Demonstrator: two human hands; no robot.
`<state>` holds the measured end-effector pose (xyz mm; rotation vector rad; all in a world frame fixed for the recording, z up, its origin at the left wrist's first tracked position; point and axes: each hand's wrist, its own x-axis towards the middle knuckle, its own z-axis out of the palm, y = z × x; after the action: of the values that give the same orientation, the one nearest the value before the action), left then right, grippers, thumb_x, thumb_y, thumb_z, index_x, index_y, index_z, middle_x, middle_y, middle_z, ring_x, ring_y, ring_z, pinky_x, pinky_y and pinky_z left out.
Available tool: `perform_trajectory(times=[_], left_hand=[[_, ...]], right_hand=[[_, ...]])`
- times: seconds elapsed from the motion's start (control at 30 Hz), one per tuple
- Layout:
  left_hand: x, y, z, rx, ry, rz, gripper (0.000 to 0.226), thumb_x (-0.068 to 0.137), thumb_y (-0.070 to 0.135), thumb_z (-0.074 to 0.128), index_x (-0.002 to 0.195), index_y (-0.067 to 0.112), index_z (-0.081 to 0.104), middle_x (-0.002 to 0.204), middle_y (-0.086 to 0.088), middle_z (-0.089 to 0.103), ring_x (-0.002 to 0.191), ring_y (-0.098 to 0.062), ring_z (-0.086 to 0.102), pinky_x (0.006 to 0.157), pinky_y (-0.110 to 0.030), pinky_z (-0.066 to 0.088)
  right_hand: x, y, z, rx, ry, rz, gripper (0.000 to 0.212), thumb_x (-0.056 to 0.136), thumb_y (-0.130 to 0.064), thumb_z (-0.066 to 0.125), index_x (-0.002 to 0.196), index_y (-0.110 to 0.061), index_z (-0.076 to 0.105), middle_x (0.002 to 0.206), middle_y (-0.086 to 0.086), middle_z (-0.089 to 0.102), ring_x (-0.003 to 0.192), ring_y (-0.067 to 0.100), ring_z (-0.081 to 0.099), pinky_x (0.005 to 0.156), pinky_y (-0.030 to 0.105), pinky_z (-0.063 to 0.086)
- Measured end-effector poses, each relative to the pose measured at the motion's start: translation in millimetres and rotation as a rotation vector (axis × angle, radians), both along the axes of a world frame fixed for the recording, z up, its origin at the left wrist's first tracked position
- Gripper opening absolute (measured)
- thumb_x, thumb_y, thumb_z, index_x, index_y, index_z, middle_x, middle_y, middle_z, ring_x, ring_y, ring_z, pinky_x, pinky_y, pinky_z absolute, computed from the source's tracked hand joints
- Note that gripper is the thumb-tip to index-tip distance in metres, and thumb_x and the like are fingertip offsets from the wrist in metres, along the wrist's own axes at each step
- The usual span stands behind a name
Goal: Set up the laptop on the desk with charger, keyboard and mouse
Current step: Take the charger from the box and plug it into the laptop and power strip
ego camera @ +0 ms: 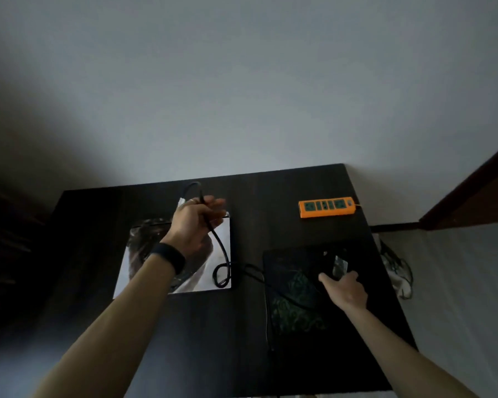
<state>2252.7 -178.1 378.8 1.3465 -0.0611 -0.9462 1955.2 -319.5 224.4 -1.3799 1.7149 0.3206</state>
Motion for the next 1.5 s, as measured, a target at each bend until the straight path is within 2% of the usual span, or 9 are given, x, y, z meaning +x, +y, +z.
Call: perform_trajectory(times=[0.23, 0.4, 0.53, 0.67, 0.87, 0.97, 1.1, 1.3, 1.5], left_hand=[[-31, -25, 10, 0.206, -0.323, -0.497, 0.026, 0.095, -0.006, 0.051, 0.113, 0.005, 0.065, 0.093, -0.006, 0.072, 0.073, -0.017, 0.068, 0.075, -0.027, 0.056], [-57, -67, 6, 0.288, -0.571, -0.705, 0.03, 0.092, -0.013, 0.05, 0.09, 0.01, 0.069, 0.083, -0.001, 0.073, 0.073, -0.015, 0.068, 0.075, -0.025, 0.055], [-67, -89, 4, 0.393, -0.594, -0.542, 0.033, 0.087, -0.015, 0.043, 0.082, 0.009, 0.065, 0.076, -0.001, 0.068, 0.061, -0.013, 0.061, 0.056, -0.013, 0.047], [-62, -87, 8, 0.414, -0.534, -0.328, 0.029, 0.088, -0.011, 0.04, 0.09, 0.008, 0.062, 0.084, -0.001, 0.07, 0.055, -0.01, 0.062, 0.054, -0.02, 0.04], [-30, -68, 8, 0.384, -0.439, -0.124, 0.025, 0.087, -0.008, 0.046, 0.092, 0.005, 0.066, 0.084, -0.006, 0.072, 0.065, -0.019, 0.062, 0.066, -0.032, 0.042], [-11, -65, 9, 0.357, -0.388, -0.046, 0.022, 0.089, -0.01, 0.045, 0.096, 0.002, 0.062, 0.09, -0.012, 0.07, 0.063, -0.024, 0.063, 0.077, -0.042, 0.047], [20, -60, 20, 0.289, -0.417, -0.019, 0.024, 0.092, -0.01, 0.045, 0.095, 0.007, 0.063, 0.094, -0.007, 0.072, 0.058, -0.016, 0.063, 0.057, -0.024, 0.052], [86, -63, 32, 0.219, -0.435, -0.051, 0.025, 0.09, -0.007, 0.047, 0.092, 0.012, 0.063, 0.091, -0.001, 0.076, 0.058, -0.012, 0.063, 0.059, -0.026, 0.041], [142, -66, 35, 0.135, -0.485, -0.159, 0.026, 0.09, -0.01, 0.047, 0.092, 0.01, 0.064, 0.095, -0.004, 0.075, 0.06, -0.013, 0.062, 0.065, -0.026, 0.046]], right_hand=[[-2, -9, -17, 0.055, 0.058, 0.288, 0.107, 0.085, -0.075, 0.052, 0.157, -0.008, 0.009, 0.145, 0.011, 0.047, 0.105, 0.027, 0.063, 0.073, 0.031, 0.052], [-16, -41, -13, 0.334, -0.442, 0.073, 0.072, 0.094, -0.031, 0.067, 0.155, -0.02, 0.029, 0.155, 0.001, 0.04, 0.122, 0.025, 0.058, 0.097, 0.04, 0.047], [-16, -41, -31, 0.165, -0.252, 0.221, 0.08, 0.089, -0.043, 0.068, 0.152, -0.014, 0.029, 0.147, 0.008, 0.043, 0.117, 0.026, 0.057, 0.093, 0.038, 0.051], [-5, -38, -38, -0.243, -0.022, 0.604, 0.08, 0.092, -0.039, 0.063, 0.155, -0.019, 0.017, 0.159, 0.011, 0.016, 0.136, 0.033, 0.039, 0.095, 0.038, 0.051], [33, -61, -49, -0.21, 0.076, 1.027, 0.109, 0.083, -0.039, 0.072, 0.157, -0.036, -0.008, 0.165, 0.0, -0.021, 0.151, 0.035, -0.015, 0.114, 0.068, 0.009], [43, -66, -59, -0.328, 0.171, 1.16, 0.111, 0.08, -0.057, 0.07, 0.158, -0.03, -0.004, 0.165, 0.009, -0.002, 0.152, 0.034, -0.005, 0.115, 0.067, 0.01], [65, -75, -57, -0.397, 0.222, 1.188, 0.098, 0.079, -0.059, 0.071, 0.154, -0.022, 0.019, 0.151, 0.011, 0.023, 0.139, 0.036, 0.023, 0.109, 0.059, 0.032], [134, -84, -31, -0.431, 0.095, 0.882, 0.085, 0.074, -0.076, 0.062, 0.134, -0.02, 0.042, 0.133, 0.006, 0.042, 0.119, 0.032, 0.047, 0.078, 0.04, 0.049], [268, -108, -10, -0.51, 0.077, 0.711, 0.087, 0.072, -0.069, 0.07, 0.139, -0.021, 0.039, 0.138, 0.012, 0.041, 0.122, 0.033, 0.047, 0.088, 0.043, 0.048]])
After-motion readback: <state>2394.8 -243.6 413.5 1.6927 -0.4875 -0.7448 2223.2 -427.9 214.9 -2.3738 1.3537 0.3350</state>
